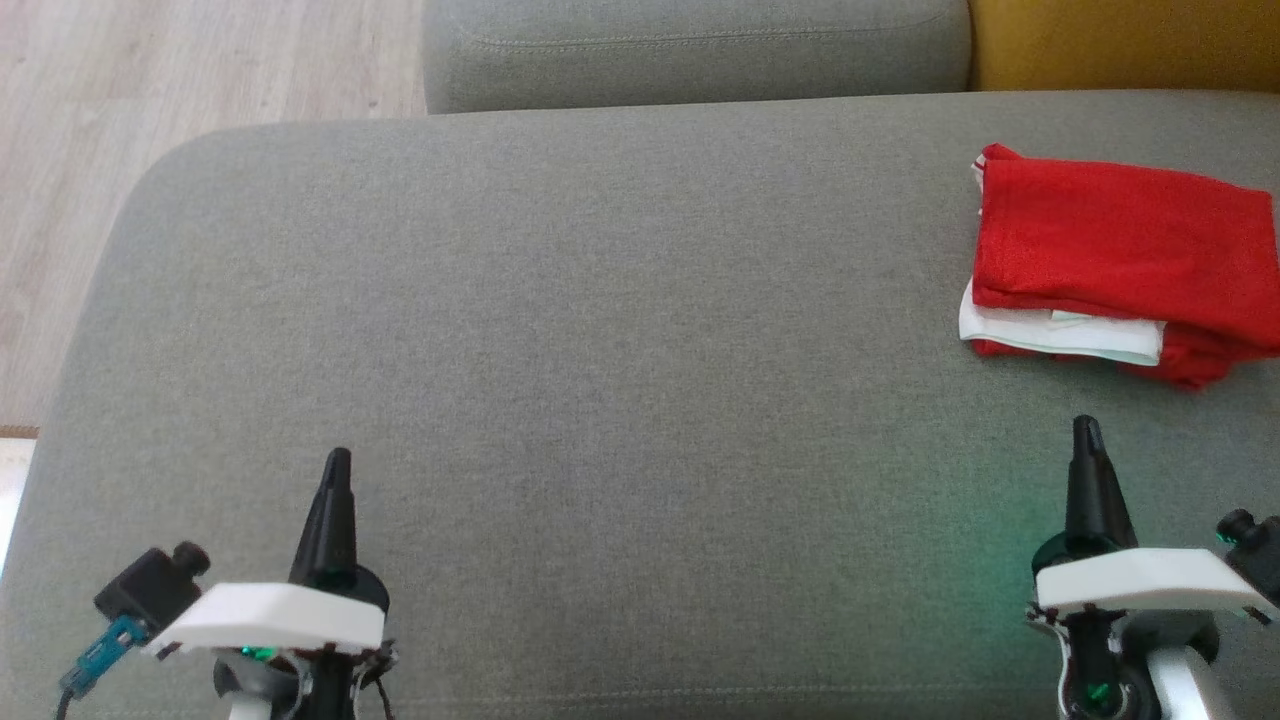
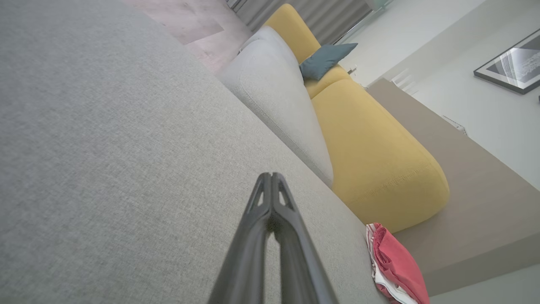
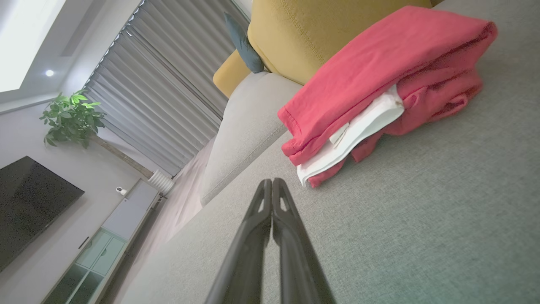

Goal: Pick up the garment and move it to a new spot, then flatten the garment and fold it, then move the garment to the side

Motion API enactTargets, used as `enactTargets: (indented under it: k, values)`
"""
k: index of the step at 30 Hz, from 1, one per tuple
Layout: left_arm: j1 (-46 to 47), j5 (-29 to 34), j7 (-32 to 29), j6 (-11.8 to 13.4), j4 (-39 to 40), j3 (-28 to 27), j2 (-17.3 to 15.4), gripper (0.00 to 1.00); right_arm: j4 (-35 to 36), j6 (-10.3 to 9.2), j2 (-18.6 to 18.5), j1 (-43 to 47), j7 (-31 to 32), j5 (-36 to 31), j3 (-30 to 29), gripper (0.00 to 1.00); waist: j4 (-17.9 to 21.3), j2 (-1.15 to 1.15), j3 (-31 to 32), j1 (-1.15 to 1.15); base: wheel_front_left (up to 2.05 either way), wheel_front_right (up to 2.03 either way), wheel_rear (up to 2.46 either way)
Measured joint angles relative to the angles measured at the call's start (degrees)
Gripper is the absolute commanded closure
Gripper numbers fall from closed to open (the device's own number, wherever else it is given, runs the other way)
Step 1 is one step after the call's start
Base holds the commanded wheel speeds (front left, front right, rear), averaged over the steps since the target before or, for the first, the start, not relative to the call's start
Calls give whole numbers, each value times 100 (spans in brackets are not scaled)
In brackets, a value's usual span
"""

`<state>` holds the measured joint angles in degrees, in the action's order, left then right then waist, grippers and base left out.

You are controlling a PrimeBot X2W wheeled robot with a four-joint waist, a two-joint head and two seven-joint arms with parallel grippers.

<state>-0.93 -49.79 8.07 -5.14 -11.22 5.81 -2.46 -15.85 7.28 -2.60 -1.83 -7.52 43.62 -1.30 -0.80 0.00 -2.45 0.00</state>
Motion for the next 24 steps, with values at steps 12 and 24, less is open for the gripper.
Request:
enactTargets:
  k: [12, 24]
  values:
    - [13, -669, -199, -43, -44, -120, -15, 100, 0, 0, -4, -2, 175, 761, -86, 100, 12, 0, 35, 0, 0, 0, 0]
    - [96, -1394, -403, -62, -151, -278, -33, 100, 0, 0, -7, -24, 388, 1577, -141, 100, 26, 0, 73, 0, 0, 0, 0]
